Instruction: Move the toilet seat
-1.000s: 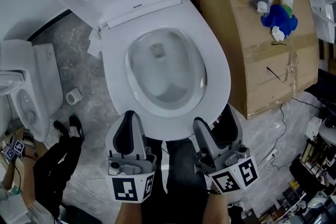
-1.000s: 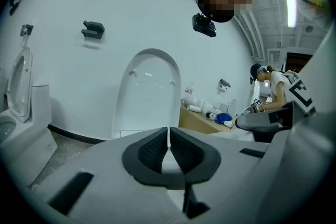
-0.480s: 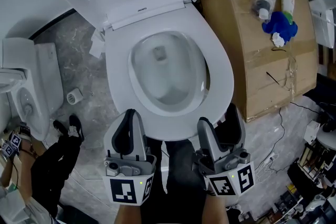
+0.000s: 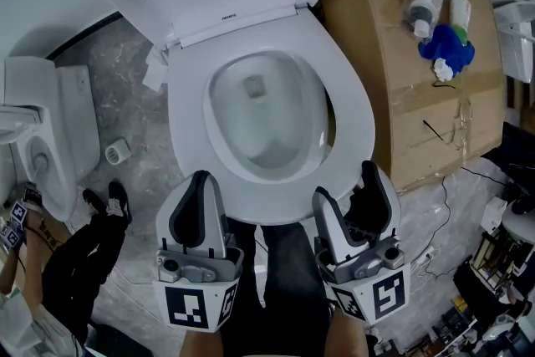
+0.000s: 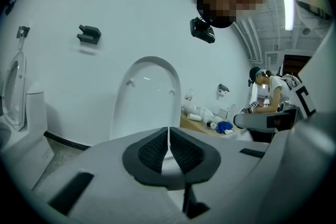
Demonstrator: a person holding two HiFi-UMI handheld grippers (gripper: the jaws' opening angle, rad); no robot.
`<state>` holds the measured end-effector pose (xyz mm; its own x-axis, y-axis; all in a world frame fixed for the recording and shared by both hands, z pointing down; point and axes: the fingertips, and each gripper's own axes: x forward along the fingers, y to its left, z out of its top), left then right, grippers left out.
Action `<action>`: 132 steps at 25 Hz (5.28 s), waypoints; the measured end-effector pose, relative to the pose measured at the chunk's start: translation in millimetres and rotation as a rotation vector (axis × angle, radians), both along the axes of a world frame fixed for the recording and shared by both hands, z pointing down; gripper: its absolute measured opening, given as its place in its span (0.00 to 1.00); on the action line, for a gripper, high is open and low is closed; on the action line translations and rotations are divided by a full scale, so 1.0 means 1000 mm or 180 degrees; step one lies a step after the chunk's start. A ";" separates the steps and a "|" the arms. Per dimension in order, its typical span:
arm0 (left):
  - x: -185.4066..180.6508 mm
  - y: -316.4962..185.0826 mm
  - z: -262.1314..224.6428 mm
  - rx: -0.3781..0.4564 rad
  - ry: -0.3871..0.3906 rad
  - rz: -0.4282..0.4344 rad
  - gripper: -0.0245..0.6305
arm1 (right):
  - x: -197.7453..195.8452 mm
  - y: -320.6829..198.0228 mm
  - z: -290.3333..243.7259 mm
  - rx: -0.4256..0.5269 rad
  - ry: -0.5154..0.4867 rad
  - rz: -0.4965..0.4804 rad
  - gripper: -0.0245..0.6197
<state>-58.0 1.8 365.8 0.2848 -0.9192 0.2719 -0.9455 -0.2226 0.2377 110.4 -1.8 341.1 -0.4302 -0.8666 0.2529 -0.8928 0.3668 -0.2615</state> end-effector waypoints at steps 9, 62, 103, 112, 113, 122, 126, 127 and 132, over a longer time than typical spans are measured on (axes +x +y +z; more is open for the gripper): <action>-0.001 -0.006 -0.008 0.0059 -0.0070 0.0042 0.06 | -0.013 -0.006 -0.010 0.0103 0.0196 -0.0236 0.37; -0.032 -0.069 -0.062 0.0390 0.0023 -0.0186 0.05 | -0.024 -0.090 -0.068 0.0550 0.0367 -0.0273 0.07; -0.060 -0.147 -0.100 0.0659 -0.0096 -0.0235 0.05 | -0.056 -0.178 -0.110 0.0956 0.0503 -0.0441 0.06; -0.065 -0.164 -0.105 0.0726 -0.0155 -0.0277 0.05 | -0.063 -0.197 -0.115 0.0997 0.0462 -0.0522 0.06; -0.065 -0.166 -0.106 0.0730 -0.0159 -0.0275 0.05 | -0.063 -0.200 -0.115 0.0999 0.0448 -0.0529 0.06; -0.072 -0.182 -0.110 0.0802 -0.0200 -0.0273 0.05 | -0.069 -0.218 -0.119 0.1006 0.0293 -0.0573 0.06; -0.075 -0.192 -0.112 0.0829 -0.0207 -0.0270 0.05 | -0.072 -0.229 -0.120 0.1011 0.0254 -0.0628 0.06; -0.076 -0.194 -0.112 0.0829 -0.0203 -0.0265 0.05 | -0.073 -0.232 -0.120 0.1012 0.0246 -0.0639 0.06; -0.078 -0.204 -0.113 0.0836 -0.0197 -0.0251 0.05 | -0.076 -0.243 -0.121 0.1016 0.0220 -0.0662 0.06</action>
<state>-135.9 -202.1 253.2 0.2000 -0.9791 0.0359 -0.9732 -0.1943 0.1227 34.7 -245.1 220.5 -0.5964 -0.8024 0.0191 -0.8022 0.5952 -0.0468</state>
